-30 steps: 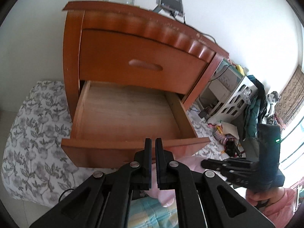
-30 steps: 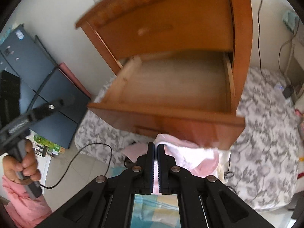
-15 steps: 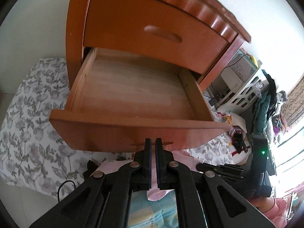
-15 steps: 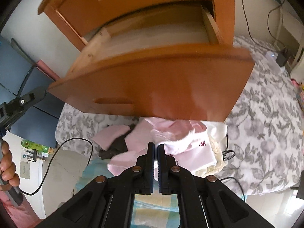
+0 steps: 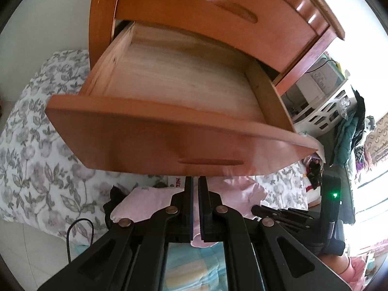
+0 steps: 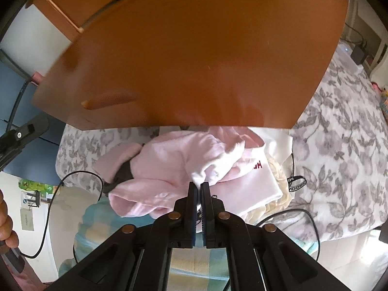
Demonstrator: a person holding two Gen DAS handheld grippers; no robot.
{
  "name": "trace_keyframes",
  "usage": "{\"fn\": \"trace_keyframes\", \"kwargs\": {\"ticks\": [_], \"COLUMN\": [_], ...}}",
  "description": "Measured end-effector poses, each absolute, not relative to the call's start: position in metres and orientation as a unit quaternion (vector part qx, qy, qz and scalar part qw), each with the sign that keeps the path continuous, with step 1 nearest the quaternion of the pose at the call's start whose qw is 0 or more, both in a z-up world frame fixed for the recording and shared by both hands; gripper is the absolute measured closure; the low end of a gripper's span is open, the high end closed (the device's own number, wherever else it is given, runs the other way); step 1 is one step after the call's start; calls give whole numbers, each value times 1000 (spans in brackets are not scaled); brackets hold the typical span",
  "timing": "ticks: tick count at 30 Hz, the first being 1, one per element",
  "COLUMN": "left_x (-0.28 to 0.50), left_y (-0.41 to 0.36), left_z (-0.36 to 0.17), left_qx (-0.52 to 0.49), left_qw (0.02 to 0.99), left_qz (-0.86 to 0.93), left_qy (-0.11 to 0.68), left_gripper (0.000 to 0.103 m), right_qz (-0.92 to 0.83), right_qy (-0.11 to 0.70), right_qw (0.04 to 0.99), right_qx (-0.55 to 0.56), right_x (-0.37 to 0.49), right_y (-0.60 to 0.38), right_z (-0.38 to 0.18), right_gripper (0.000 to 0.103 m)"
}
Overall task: Organize soft objects
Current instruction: 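Carry both pink items down toward the bed beside the other items, then lower both pink items onto the bed cover and open both tools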
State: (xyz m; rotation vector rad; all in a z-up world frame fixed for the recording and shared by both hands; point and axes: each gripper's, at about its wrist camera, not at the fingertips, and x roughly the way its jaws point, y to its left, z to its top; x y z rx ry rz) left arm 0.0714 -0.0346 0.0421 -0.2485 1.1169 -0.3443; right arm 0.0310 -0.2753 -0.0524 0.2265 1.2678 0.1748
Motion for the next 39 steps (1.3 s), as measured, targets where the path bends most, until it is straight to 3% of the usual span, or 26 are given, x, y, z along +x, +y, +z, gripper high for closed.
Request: {"fn": "trace_keyframes", "kwargs": {"ticks": [14, 15, 16, 18, 20, 24, 28, 30, 33, 39], "left_x": [79, 80, 80, 81, 81, 84, 86, 86, 87, 88], "left_y": [-32, -31, -30, -28, -26, -23, -19, -17, -13, -6], "left_z": [9, 7, 4, 1, 0, -4, -10, -11, -11, -9], "left_qx": [-125, -126, -128, -128, -129, -130, -123, -122, -114, -100], "left_qw": [807, 806, 804, 805, 805, 803, 804, 806, 812, 824], "left_qz": [-144, -140, -133, -122, -118, -107, -84, -73, -55, -29], "left_qy": [559, 562, 565, 567, 567, 572, 575, 575, 570, 556], "left_gripper": [98, 90, 72, 46, 45, 37, 24, 20, 15, 5], "right_qz": [67, 65, 62, 58, 55, 45, 33, 30, 20, 15], "right_qy": [608, 606, 605, 600, 595, 584, 563, 553, 539, 514], "right_qw": [784, 786, 787, 792, 796, 806, 822, 829, 839, 855], "right_qx": [107, 105, 104, 97, 92, 84, 78, 77, 77, 72], "right_x": [36, 36, 37, 36, 36, 35, 36, 38, 38, 37], "right_y": [-278, -278, -277, -275, -274, -274, -274, -275, -278, -278], "right_z": [-76, -74, -72, -66, -60, -47, -29, -19, -7, 9], "right_gripper": [97, 97, 97, 95, 91, 77, 45, 43, 29, 14]}}
